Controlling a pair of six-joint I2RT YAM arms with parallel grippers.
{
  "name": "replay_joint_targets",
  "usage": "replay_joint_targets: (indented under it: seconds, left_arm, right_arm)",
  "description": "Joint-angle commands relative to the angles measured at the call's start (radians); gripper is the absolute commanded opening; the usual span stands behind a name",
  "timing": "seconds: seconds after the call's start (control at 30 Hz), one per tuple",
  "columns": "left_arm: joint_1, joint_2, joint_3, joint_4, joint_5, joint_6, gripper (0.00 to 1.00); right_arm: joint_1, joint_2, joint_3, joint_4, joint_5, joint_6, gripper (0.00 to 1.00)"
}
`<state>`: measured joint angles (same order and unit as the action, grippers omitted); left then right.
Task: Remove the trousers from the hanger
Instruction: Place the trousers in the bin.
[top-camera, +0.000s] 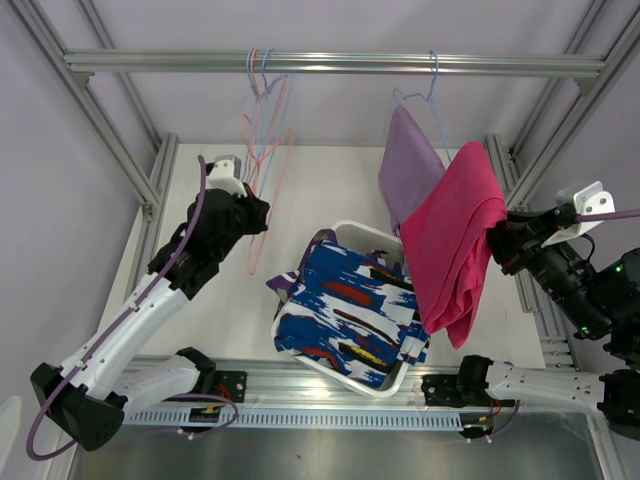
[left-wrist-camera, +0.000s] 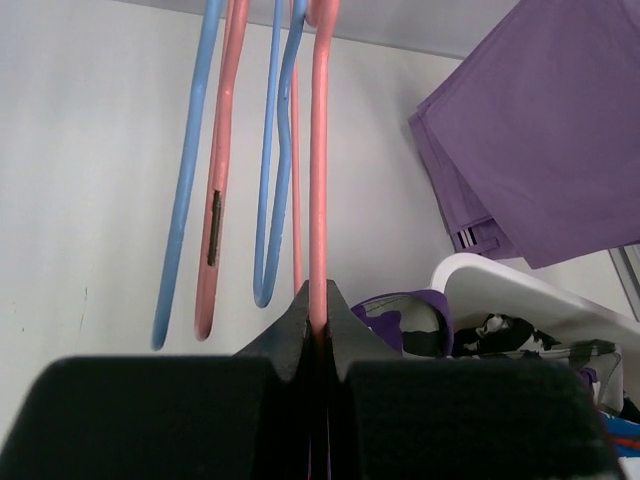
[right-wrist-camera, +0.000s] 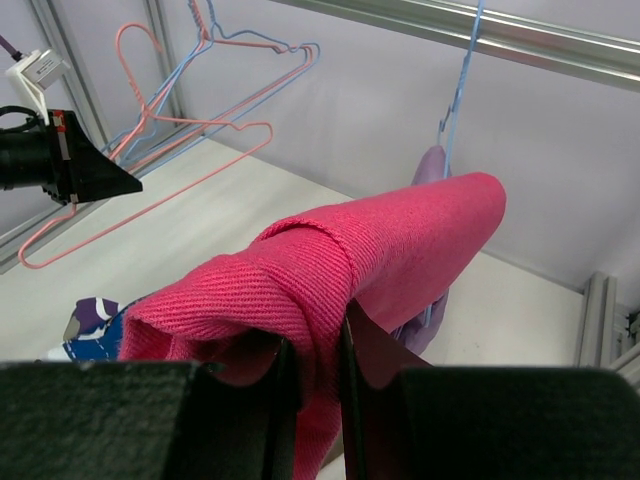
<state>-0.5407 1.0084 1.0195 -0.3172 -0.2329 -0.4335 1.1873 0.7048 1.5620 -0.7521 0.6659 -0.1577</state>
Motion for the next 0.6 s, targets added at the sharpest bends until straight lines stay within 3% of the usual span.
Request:
replay_joint_targets:
  seconds: [0.0, 0.57]
  left_arm:
    - [-0.011, 0.001, 0.048, 0.024, -0.017, 0.025, 0.0]
    - [-0.031, -0.002, 0.048, 0.021, -0.026, 0.033, 0.0]
  right_arm:
    - [0.001, -0.013, 0.04, 0.079, -0.051, 0.0, 0.0]
    - [0.001, 0.174, -0.209, 0.256, -0.348, 0.096, 0.0]
